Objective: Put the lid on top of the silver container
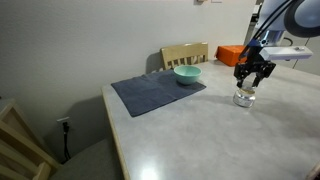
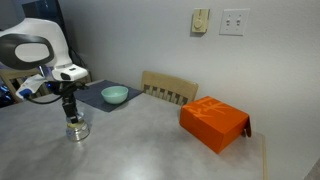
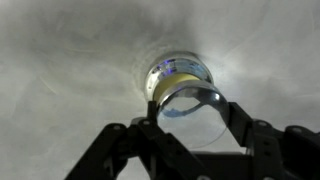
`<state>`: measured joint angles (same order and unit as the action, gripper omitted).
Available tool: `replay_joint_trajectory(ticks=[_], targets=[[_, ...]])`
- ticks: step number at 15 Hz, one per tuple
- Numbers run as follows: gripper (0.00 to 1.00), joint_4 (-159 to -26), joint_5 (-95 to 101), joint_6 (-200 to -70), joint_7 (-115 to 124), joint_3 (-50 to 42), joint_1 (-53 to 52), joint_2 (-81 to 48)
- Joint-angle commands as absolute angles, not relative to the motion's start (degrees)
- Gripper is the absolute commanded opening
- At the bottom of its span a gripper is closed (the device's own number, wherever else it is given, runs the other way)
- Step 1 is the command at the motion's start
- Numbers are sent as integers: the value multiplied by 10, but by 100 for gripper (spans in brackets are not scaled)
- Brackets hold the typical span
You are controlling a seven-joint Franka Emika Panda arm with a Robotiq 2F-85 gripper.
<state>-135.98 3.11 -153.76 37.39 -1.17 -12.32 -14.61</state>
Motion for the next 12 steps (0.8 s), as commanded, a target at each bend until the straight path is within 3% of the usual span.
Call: replay_joint_trajectory(ticks=[1,12], targets=[[44,-1388,45,-1557,395,-20,-125,-129],[44,-1391,34,-1593,381,-13,-127,-171]])
